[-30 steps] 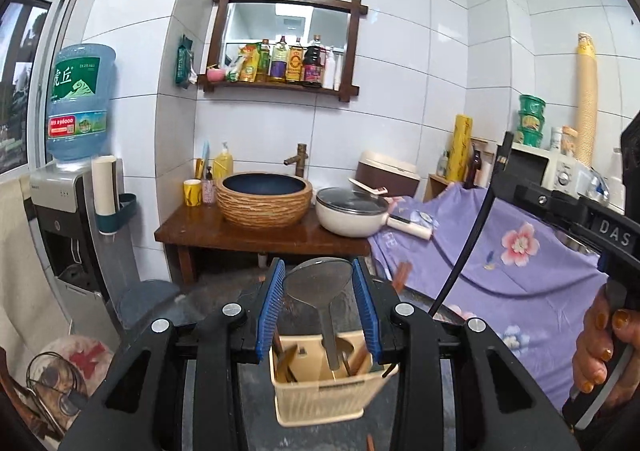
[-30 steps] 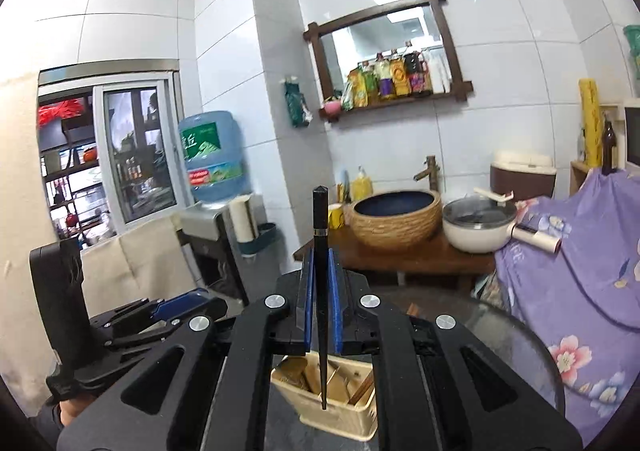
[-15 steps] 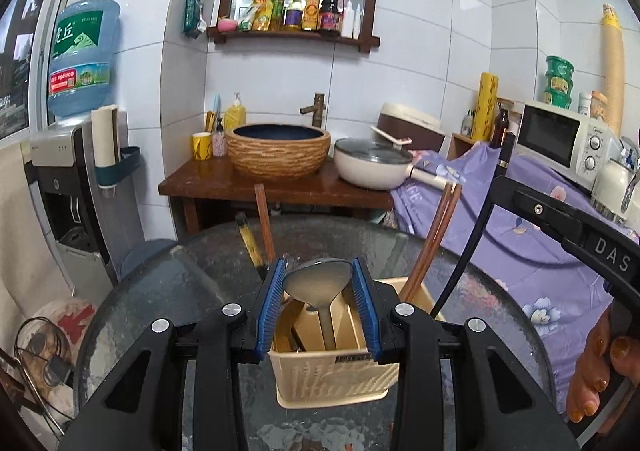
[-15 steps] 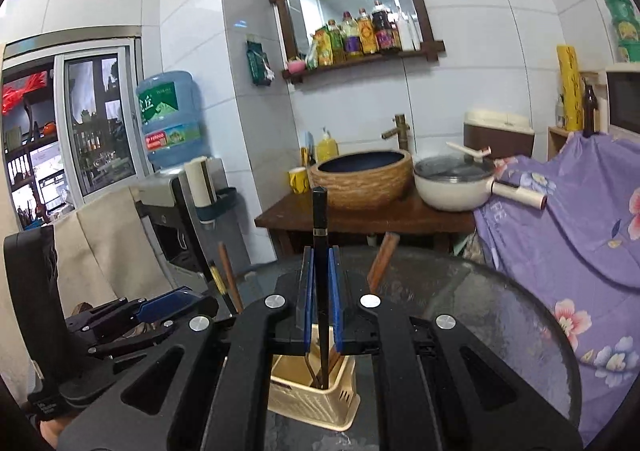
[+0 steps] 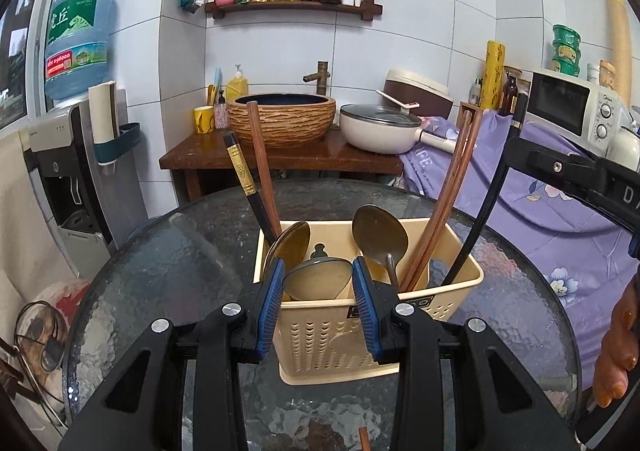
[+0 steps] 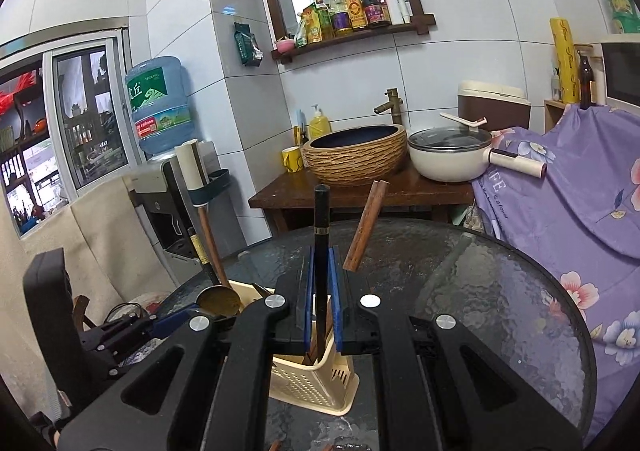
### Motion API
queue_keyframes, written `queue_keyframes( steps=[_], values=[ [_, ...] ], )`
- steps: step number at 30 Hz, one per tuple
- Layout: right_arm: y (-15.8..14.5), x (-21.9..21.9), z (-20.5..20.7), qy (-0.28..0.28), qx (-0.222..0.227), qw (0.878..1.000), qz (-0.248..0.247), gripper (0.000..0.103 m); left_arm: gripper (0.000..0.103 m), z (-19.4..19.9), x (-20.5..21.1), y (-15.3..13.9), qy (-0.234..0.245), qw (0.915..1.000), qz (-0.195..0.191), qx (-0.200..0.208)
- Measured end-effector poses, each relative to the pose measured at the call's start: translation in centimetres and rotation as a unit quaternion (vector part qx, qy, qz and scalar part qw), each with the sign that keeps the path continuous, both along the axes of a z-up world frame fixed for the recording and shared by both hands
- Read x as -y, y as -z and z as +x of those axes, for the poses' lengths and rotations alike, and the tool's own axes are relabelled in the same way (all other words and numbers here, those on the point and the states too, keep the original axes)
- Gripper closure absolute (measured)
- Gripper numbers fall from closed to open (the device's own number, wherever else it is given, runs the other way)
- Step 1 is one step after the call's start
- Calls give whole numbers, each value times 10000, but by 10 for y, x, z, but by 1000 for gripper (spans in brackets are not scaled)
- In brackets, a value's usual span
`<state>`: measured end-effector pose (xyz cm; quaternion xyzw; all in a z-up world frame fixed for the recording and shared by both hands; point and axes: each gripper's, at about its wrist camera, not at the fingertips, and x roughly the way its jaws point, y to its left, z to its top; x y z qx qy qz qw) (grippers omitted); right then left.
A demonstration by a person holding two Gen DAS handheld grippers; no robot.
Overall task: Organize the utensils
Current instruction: 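Open both tools to release the utensils in the holder, then grasp a wooden chopstick with the right tool while the left tool grasps another wooden chopstick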
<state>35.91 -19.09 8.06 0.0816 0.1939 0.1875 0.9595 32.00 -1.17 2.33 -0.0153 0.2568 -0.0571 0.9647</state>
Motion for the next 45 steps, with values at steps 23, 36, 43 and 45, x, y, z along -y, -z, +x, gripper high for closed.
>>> queue_keyframes(
  steps=[23,36,43,45],
  values=[
    [98,-9,-69,46,-1114,9887,-1003,36,14,-90,-16,47,-481,9981,287,-242],
    [182,-50,-73,-320,-2464,9567,-1513,60,19,-106,-30,97,-523,9917,186,-1156],
    [184,-60,-68,-269,-2449,9532,-1752,69,20,-110,-30,103,-492,9908,169,-1246],
    [183,-65,-66,-284,-2412,9517,-1878,77,20,-110,-28,104,-460,9909,177,-1254]
  ],
)
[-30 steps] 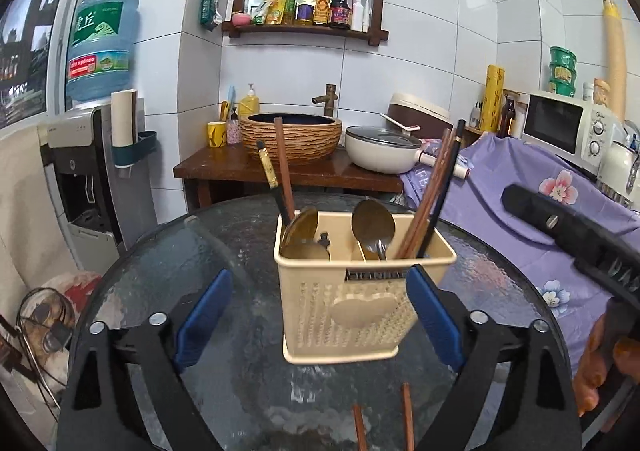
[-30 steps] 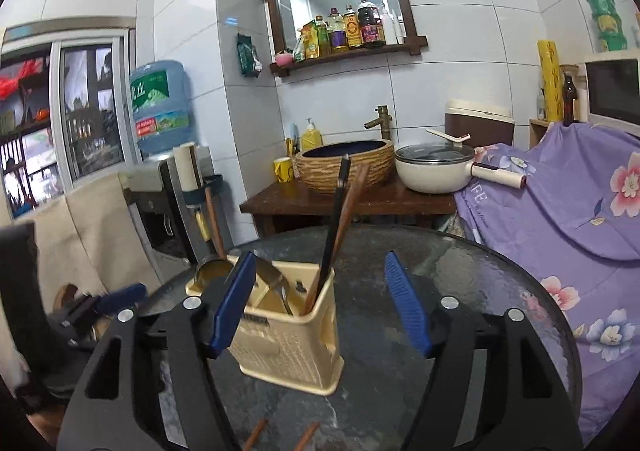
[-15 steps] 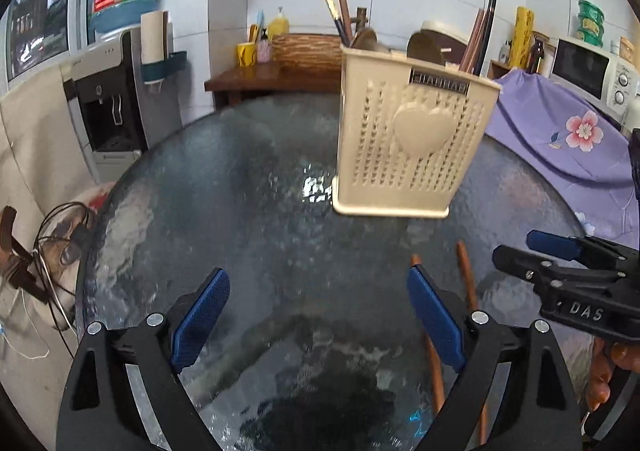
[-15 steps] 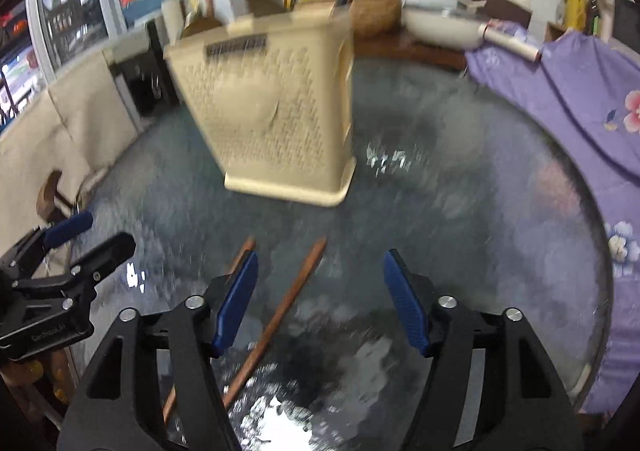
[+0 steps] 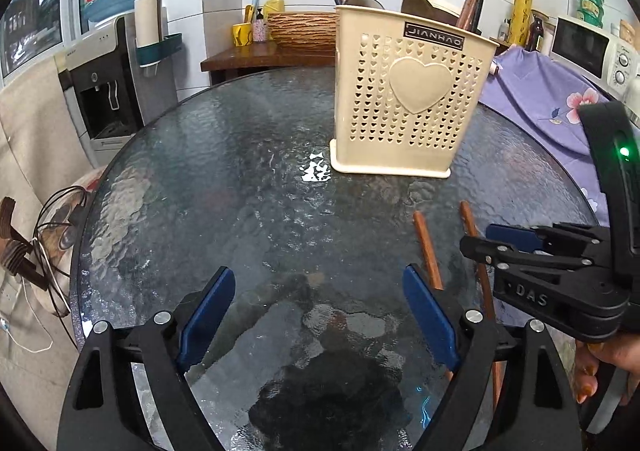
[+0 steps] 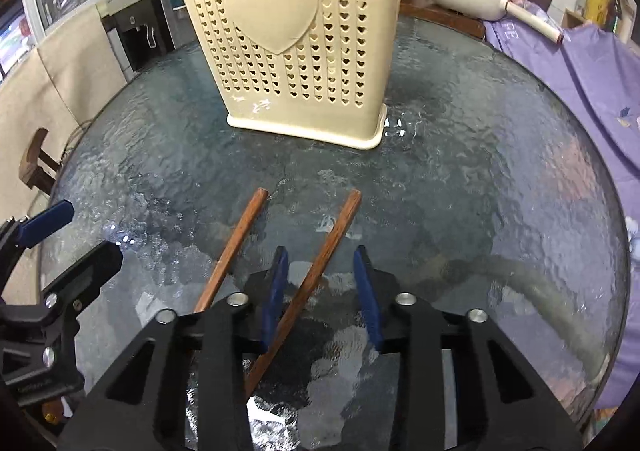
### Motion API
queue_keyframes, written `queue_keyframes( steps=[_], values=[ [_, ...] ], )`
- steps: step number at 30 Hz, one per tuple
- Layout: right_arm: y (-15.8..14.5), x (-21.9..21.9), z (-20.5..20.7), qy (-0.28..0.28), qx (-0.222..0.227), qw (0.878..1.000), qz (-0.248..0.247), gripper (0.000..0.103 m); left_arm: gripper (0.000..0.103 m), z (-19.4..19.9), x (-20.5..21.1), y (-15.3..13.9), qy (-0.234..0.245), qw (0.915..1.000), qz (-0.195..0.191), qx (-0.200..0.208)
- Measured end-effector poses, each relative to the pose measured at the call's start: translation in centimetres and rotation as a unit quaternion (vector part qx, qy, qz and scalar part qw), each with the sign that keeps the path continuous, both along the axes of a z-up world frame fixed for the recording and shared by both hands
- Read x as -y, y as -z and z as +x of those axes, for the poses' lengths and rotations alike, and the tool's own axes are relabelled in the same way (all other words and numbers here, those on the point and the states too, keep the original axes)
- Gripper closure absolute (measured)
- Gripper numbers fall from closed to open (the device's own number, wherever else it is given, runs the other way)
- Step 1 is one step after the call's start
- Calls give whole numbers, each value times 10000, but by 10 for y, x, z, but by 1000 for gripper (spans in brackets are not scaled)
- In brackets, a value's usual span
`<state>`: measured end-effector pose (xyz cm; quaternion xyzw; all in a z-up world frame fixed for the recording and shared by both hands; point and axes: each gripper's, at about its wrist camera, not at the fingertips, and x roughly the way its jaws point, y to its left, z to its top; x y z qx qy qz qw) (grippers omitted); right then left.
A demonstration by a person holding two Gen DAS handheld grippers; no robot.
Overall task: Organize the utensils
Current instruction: 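Grasp a wooden chopstick with the right tool while the left tool grasps another wooden chopstick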
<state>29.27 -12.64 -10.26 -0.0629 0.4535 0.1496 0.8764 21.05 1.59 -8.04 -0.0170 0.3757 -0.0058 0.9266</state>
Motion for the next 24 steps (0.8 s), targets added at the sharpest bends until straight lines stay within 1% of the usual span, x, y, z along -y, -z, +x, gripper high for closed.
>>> queue_keyframes(
  steps=[1,2,4,10,14,17,21,24],
  values=[
    [0,-1,2,-17,5,10000,-25,81,20,0,2,1,21,10000,-3,-14],
    [-2,-1,5,-22,4,10000,-29,82,20,1,3,2,39,10000,-4,-40],
    [-3,1,6,-45,-3,10000,-12,87,22,2,7,3,86,9999,-17,-99],
    [-5,15,10,-169,-99,9998,80,94,25,7,23,4,387,9990,-1,-205],
    [-5,23,10,-219,-113,9997,60,95,28,14,38,7,647,9972,-53,-359],
    [-5,27,9,-253,-94,9996,19,95,33,21,49,10,838,9952,-77,-510],
    [-5,32,11,-257,-63,9996,-50,95,38,28,61,16,1005,9924,-56,-702],
    [-4,35,11,-257,-69,9996,-64,95,40,31,67,18,1074,9911,-83,-781]
  ],
)
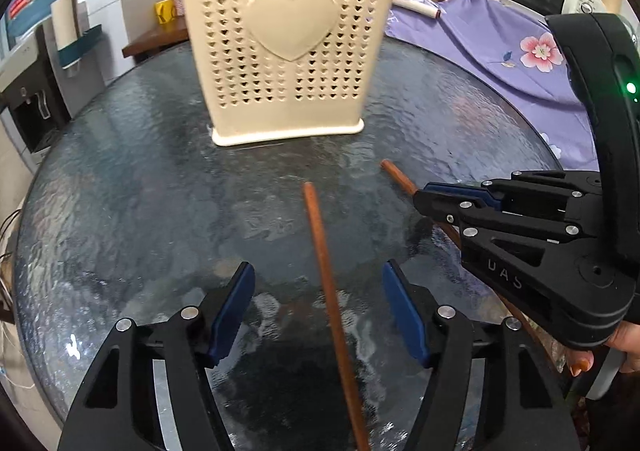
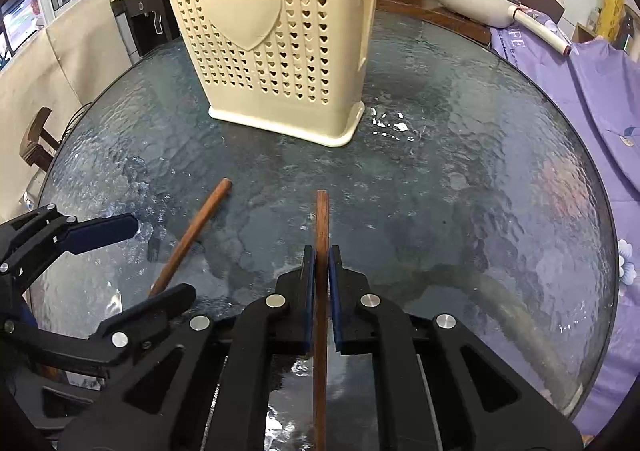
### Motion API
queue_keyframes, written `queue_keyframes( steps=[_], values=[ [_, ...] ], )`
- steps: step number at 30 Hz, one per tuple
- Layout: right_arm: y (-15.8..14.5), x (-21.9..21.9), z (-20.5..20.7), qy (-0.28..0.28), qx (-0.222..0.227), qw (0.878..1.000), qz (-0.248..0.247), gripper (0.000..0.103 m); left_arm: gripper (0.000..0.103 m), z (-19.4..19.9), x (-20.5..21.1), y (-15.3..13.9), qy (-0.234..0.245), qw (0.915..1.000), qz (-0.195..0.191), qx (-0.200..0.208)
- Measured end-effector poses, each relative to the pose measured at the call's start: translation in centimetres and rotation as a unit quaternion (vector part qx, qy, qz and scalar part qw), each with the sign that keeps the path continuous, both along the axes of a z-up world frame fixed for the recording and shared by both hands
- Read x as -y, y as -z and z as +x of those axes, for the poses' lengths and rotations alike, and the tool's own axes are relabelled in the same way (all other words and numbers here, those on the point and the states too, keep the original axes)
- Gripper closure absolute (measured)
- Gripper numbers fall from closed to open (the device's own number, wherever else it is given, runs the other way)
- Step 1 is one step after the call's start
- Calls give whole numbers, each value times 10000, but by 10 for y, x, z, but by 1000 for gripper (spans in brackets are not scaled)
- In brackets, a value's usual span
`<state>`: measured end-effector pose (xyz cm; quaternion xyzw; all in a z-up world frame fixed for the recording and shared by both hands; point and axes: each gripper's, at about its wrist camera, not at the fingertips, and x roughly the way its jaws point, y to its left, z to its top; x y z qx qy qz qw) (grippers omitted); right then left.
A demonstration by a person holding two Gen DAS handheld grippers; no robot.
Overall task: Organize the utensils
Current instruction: 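Grasp a wooden chopstick with the right tool while the left tool grasps another wooden chopstick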
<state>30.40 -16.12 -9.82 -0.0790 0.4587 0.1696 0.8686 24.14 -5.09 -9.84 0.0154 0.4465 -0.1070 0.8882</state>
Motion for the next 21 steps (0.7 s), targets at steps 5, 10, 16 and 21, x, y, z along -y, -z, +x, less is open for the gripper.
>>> queue_keyframes(
  steps=[5,10,16,21],
  values=[
    [0,4,2,28,9,10000,29,95,47,8,9,4,42,9999,102,-84],
    [0,6,5,21,10,10000,9,95,54,12,16,5,35,9995,306,-14],
    [1,4,4,33,99,9999,-116,95,68,23,15,4,-48,9992,399,4],
    [2,-1,3,43,126,9998,-145,95,79,26,13,2,-39,9991,415,9]
  ],
)
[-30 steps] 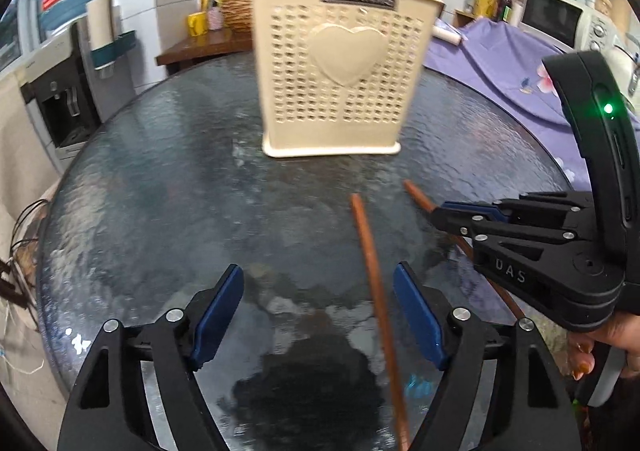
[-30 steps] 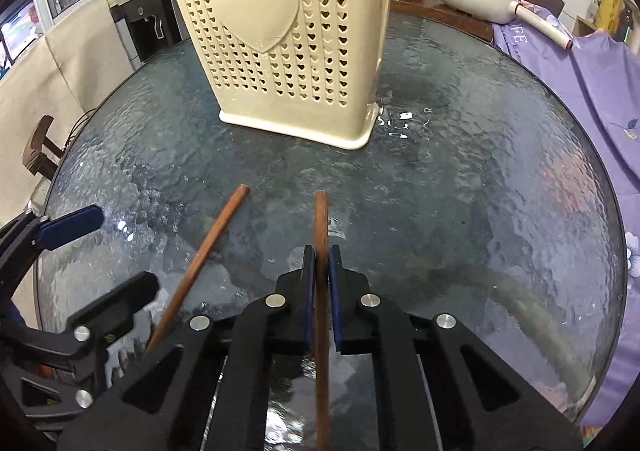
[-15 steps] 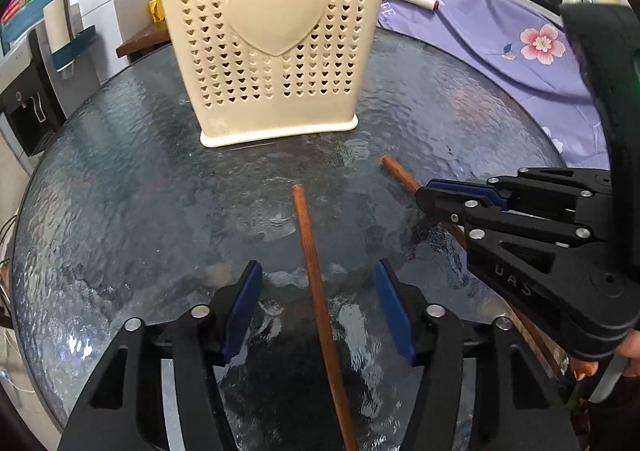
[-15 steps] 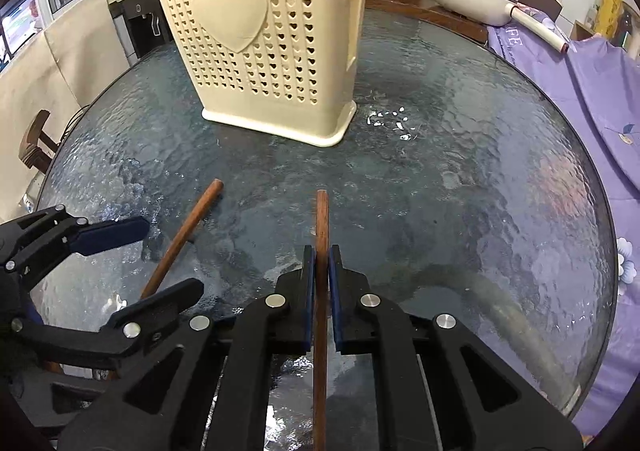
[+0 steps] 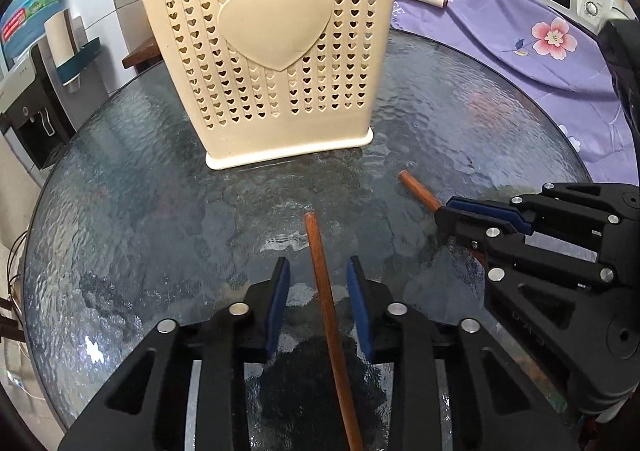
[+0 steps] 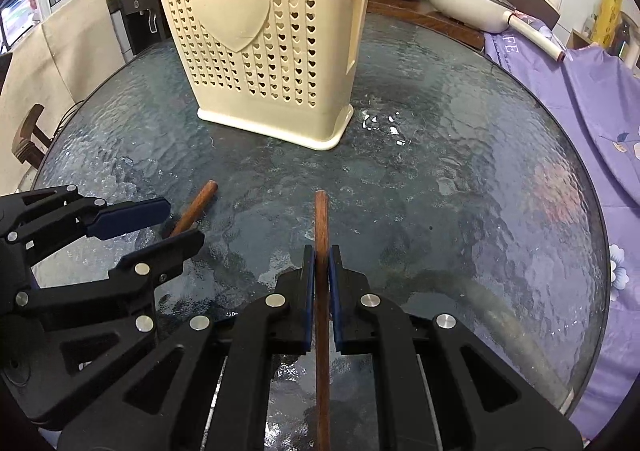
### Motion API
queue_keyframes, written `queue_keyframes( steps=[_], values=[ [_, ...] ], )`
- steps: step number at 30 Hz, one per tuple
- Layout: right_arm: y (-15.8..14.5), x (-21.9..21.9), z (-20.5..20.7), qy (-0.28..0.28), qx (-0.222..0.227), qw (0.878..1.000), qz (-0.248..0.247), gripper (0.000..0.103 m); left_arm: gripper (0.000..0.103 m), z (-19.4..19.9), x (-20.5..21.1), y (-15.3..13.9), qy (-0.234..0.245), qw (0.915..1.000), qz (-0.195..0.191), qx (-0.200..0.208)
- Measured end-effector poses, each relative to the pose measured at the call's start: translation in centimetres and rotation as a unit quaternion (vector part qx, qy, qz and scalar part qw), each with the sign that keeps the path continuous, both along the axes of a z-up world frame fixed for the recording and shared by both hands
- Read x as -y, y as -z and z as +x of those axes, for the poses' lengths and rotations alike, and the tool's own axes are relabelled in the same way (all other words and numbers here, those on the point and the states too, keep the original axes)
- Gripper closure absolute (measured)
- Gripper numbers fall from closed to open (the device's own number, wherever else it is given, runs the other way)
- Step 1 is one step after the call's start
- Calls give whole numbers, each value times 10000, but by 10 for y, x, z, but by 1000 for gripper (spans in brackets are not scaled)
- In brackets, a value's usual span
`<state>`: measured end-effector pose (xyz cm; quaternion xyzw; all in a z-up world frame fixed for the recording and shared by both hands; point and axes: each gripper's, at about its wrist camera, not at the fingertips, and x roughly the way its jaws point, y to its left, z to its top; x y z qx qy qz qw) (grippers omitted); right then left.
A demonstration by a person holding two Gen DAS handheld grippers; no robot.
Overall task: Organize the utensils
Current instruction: 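Grasp a wooden chopstick with the right tool while the left tool grasps another wooden chopstick, then lift both wooden chopsticks upright and lower them into the holder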
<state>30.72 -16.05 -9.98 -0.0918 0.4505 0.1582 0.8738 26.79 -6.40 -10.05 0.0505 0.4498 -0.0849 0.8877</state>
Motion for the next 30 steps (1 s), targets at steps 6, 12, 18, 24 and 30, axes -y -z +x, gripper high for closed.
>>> queue_keyframes(
  steps=[6,12,18,24,30],
  values=[
    [0,-3,-2,49,17,10000,-11,95,94,-4,-4,-1,-12,10000,-79,14],
    [0,-4,-1,61,23,10000,27,95,95,-6,-7,-1,1,9998,-183,5],
    [1,-1,1,79,13,9999,148,95,96,-3,-9,-1,-4,9996,-294,-38],
    [-2,5,0,89,36,9992,395,95,96,-3,-13,-3,-26,9989,-458,-1],
    [-20,8,-9,-7,295,9971,706,95,96,-9,-22,-15,-70,9979,-631,154]
  ],
)
